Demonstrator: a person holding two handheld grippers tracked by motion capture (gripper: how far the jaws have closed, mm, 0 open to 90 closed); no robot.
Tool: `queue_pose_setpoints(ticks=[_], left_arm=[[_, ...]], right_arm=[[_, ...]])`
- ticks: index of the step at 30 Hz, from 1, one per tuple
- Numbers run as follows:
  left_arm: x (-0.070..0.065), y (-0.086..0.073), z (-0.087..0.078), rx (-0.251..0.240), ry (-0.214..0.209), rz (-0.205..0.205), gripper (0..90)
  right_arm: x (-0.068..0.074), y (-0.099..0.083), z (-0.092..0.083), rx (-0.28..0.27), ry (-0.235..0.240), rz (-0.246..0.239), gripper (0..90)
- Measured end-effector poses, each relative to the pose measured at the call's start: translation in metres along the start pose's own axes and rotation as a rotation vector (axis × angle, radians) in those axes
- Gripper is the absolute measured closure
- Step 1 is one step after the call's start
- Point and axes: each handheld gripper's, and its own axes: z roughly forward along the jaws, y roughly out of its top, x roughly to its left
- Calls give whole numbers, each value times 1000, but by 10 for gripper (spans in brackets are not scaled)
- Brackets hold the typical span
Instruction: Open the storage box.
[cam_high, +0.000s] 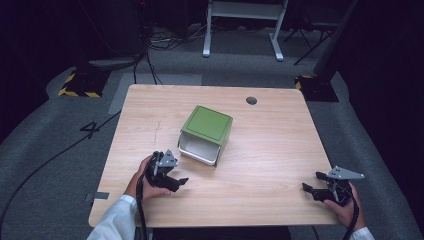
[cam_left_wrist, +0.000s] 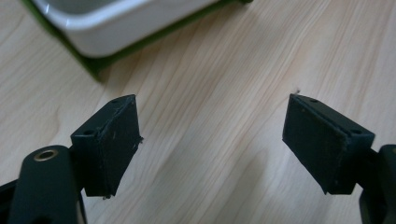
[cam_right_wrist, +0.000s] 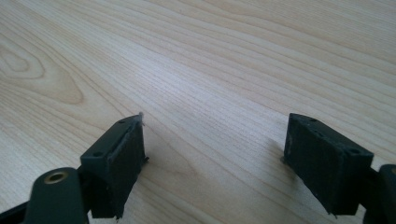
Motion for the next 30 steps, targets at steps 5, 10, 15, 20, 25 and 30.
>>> queue_pose_setpoints(ticks=[5,10,15,20,25,30], left_arm=[[-7,17,-2,-34,-27,33,218],[-15,33,-5,-64,-26,63,241],[-19,46,-4,-78,-32,91,248],[-20,59,5,-78,-45,113,246],[-19,66,17,-71,-75,108,240],[-20,74,27,-75,-103,119,282]], right_arm=[[0,0,0,0,0,0,203],[0,0,0,0,0,0,204],[0,0,0,0,0,0,204],[0,0,0,0,0,0,204],[0,0,0,0,0,0,204],[0,0,0,0,0,0,204]])
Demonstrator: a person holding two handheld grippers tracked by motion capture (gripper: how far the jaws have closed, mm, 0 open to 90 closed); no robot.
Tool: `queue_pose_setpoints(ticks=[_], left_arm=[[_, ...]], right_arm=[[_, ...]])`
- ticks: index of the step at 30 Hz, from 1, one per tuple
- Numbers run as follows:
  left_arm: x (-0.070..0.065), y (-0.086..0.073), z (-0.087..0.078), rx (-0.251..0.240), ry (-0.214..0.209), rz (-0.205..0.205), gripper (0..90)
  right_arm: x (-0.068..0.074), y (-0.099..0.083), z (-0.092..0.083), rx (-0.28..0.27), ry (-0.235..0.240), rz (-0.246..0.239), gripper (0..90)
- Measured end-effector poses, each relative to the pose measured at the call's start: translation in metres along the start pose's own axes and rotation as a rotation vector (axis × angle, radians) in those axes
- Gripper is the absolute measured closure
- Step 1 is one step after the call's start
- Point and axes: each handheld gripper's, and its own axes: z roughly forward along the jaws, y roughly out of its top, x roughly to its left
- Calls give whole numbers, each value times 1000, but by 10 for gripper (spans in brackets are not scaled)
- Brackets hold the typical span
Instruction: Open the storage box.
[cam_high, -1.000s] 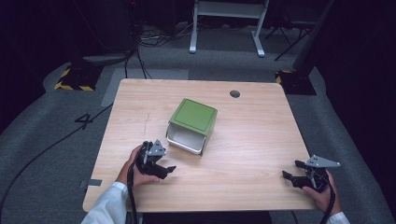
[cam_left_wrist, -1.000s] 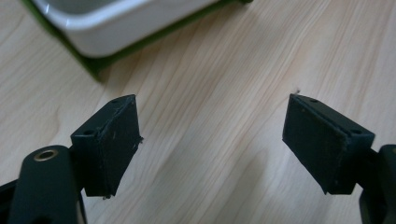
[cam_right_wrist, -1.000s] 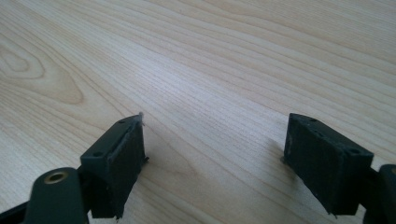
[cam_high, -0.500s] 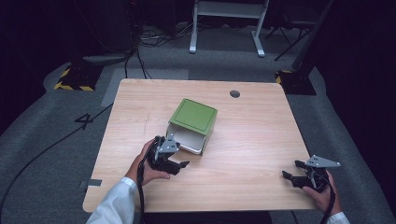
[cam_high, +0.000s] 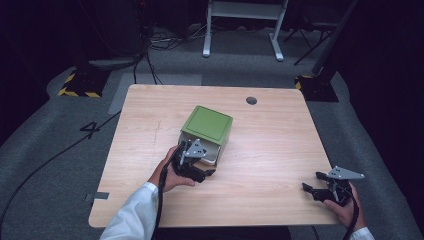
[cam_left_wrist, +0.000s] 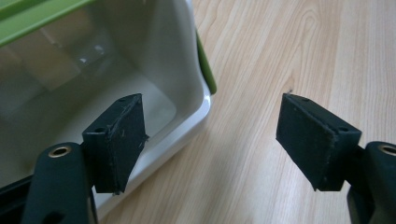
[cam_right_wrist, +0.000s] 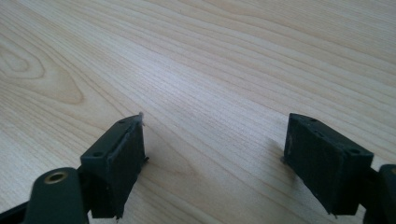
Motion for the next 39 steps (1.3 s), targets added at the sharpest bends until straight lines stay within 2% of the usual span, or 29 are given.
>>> queue_pose_setpoints(ticks=[3,6,8,11,15,19,22,24,28,39], left_arm=[[0,3,5,3,-3,8,341],[0,6,12,26,-10,20,401],[0,5,18,62,-27,38,440],[0,2,18,64,-8,51,495],[5,-1,16,55,-16,39,586],[10,-6,21,94,-18,29,586],[10,-8,22,110,-27,35,624],[9,-8,22,111,-21,44,627],[7,-11,20,106,-41,50,634],[0,-25,10,98,-87,29,634]], right_arm=[[0,0,0,0,0,0,204],[0,0,0,0,0,0,204],[0,0,0,0,0,0,204],[0,0,0,0,0,0,204],[0,0,0,0,0,0,204],[0,0,0,0,0,0,204],[0,0,0,0,0,0,204],[0,0,0,0,0,0,204],[0,0,0,-1,1,0,205],[0,0,0,-1,2,-1,206]])
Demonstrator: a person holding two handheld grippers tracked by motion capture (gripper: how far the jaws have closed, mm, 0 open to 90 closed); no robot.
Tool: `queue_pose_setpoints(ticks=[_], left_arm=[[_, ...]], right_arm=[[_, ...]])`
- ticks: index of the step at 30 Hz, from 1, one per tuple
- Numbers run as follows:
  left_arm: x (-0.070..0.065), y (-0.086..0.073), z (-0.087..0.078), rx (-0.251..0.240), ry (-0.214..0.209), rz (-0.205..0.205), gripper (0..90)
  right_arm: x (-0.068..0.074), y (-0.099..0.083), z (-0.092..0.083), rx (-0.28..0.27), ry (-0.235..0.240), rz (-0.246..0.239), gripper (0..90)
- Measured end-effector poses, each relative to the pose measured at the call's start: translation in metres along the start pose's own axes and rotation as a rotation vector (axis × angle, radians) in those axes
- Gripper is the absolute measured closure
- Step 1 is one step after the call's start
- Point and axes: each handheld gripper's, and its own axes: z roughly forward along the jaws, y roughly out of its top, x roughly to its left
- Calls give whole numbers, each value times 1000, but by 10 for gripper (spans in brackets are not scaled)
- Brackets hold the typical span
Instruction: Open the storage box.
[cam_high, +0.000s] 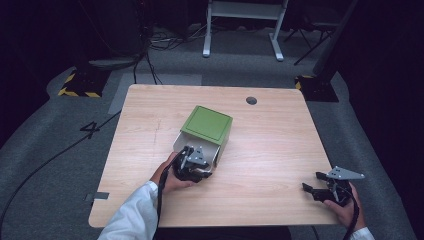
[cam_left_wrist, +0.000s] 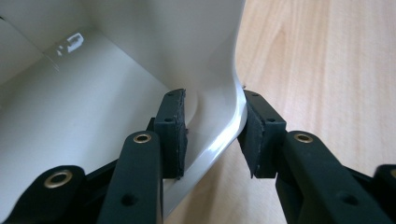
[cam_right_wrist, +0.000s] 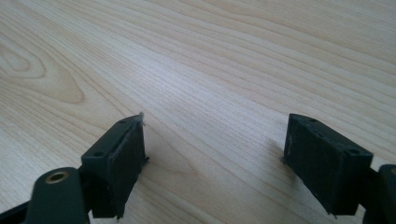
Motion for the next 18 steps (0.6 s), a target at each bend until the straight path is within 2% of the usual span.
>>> queue_pose_setpoints(ticks=[2,6,18], left_arm=[[-4,-4,-2,2,-2,-2,633],[-11,-8,-4,17,6,23,634],[-30,-21,-16,5,1,25,642]], right_arm=[[0,0,0,1,-2,-3,206],[0,0,0,0,-1,-1,206],[0,0,0,1,-2,-2,206]])
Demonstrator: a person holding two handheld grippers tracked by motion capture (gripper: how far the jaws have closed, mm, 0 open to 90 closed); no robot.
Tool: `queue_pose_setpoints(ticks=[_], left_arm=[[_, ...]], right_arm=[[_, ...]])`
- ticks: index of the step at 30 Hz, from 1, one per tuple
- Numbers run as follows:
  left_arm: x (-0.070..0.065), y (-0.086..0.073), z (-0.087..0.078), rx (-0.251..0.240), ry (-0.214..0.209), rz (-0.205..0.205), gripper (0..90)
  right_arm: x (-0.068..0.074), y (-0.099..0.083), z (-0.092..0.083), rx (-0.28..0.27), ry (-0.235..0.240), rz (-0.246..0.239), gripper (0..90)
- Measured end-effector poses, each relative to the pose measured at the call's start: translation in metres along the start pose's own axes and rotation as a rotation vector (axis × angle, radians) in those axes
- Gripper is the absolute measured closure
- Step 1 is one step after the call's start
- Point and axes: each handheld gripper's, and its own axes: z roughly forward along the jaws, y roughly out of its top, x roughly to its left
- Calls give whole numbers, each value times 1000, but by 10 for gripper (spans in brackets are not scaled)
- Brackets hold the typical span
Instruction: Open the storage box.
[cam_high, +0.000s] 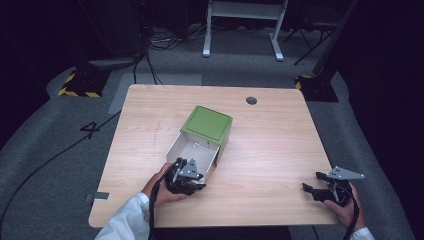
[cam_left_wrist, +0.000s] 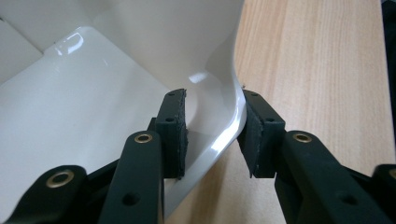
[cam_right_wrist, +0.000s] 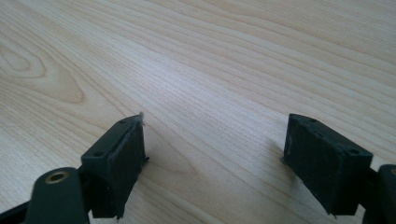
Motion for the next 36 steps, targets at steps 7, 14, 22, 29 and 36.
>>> queue_pose_setpoints(ticks=[7,14,22,29,36], left_arm=[[-7,-4,-3,-6,-8,1,648],[-11,-5,-3,-6,-18,4,651],[-16,-9,-4,-5,-22,-4,639],[-17,-10,0,18,-20,0,500],[-17,-6,-16,-61,41,-58,273]], right_arm=[[0,0,0,0,-1,0,206],[0,0,0,0,-1,0,206],[0,0,0,0,-1,-1,206],[0,0,0,0,-1,0,206],[0,0,0,0,-1,0,206]])
